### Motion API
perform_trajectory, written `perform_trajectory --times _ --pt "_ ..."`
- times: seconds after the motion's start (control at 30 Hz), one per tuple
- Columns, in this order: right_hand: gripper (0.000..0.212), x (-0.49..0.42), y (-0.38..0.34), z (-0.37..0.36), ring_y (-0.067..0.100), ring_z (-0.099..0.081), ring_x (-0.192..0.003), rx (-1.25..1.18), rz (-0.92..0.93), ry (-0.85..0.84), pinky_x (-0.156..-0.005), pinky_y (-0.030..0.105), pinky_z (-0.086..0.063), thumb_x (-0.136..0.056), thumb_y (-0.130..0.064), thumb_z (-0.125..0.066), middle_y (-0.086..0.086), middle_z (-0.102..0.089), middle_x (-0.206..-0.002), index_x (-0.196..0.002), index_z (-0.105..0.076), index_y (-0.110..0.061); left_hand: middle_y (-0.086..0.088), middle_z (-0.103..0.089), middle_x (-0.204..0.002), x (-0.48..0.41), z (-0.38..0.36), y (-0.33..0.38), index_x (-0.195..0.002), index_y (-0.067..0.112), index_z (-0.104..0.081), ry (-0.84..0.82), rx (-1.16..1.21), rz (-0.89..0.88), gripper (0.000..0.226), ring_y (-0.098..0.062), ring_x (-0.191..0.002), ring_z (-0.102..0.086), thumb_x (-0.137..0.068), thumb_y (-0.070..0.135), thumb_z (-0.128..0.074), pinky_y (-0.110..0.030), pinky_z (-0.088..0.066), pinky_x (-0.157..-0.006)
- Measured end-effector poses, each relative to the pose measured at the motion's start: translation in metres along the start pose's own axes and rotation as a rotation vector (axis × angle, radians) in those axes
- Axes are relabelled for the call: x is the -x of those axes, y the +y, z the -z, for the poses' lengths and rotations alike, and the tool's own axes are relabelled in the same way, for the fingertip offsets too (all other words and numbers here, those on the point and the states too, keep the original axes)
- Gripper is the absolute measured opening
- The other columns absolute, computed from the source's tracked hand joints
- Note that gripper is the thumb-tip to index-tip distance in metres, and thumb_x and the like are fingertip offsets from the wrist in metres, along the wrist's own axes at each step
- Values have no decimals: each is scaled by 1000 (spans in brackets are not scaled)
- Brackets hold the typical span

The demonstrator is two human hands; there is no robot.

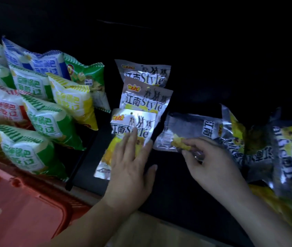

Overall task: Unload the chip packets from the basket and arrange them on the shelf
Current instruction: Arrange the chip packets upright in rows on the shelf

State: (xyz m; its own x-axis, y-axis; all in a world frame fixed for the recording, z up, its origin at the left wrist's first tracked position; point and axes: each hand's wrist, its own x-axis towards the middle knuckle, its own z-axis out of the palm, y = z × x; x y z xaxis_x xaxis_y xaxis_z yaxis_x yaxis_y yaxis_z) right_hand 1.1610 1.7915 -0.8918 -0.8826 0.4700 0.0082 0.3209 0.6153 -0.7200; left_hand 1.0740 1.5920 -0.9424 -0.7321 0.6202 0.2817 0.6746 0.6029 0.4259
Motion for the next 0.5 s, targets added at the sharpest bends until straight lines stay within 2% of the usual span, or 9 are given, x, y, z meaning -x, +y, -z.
perform_trajectory --times 0.07,0.17,0.23,0.3,0.33,0.4,0.5 --pt "23 6 3 14 5 -65 -96 92 10 65 -78 41 -59 -92 -31 -66 -23 -61 -106 -115 -71 -31 -14 -34 -162 -14 -11 22 -141 19 -56 -108 65 -115 51 -38 -148 -33 -92 29 -64 -55 -38 -113" --pt "22 17 8 25 8 -66 -96 169 124 191 -73 33 -59 -97 -27 -65 -17 -61 -113 -117 -73 -26 -19 -23 -166 -39 -45 39 -149 26 -46 -309 14 -131 65 -45 -150 -25 -86 31 -58 -57 -35 -116" --pt "27 22 15 29 11 -63 -109 217 235 226 -80 28 -57 -96 -25 -65 -11 -63 -121 -122 -72 -22 -22 -16 -167 -57 -64 44 -155 30 -35 -391 -52 -113 72 -49 -151 -20 -86 34 -56 -62 -31 -116" --pt "42 24 30 31 16 -47 -136 346 245 146 -102 32 -49 -95 -25 -67 -9 -58 -139 -136 -63 -22 -15 -16 -168 -74 -75 49 -158 35 -24 -456 -153 -96 76 -47 -150 -19 -90 36 -59 -60 -30 -117" --pt "52 25 37 32 16 -31 -149 417 204 72 -114 37 -38 -96 -29 -65 -10 -50 -150 -146 -54 -23 -10 -22 -166 -80 -77 51 -157 39 -23 -438 -197 -92 76 -44 -146 -25 -90 38 -60 -57 -35 -114" --pt "64 28 48 34 13 -4 -156 439 70 -20 -124 41 -22 -99 -38 -56 -13 -33 -162 -158 -34 -25 1 -40 -154 -89 -77 54 -152 44 -30 -350 -249 -98 67 -36 -131 -42 -93 42 -62 -49 -48 -100" --pt "69 29 57 40 14 1 -156 341 -62 -8 -124 43 -25 -101 -43 -50 -11 -27 -166 -161 -23 -22 7 -57 -136 -95 -76 53 -143 44 -47 -263 -206 -88 48 -33 -111 -55 -96 43 -61 -45 -57 -80"
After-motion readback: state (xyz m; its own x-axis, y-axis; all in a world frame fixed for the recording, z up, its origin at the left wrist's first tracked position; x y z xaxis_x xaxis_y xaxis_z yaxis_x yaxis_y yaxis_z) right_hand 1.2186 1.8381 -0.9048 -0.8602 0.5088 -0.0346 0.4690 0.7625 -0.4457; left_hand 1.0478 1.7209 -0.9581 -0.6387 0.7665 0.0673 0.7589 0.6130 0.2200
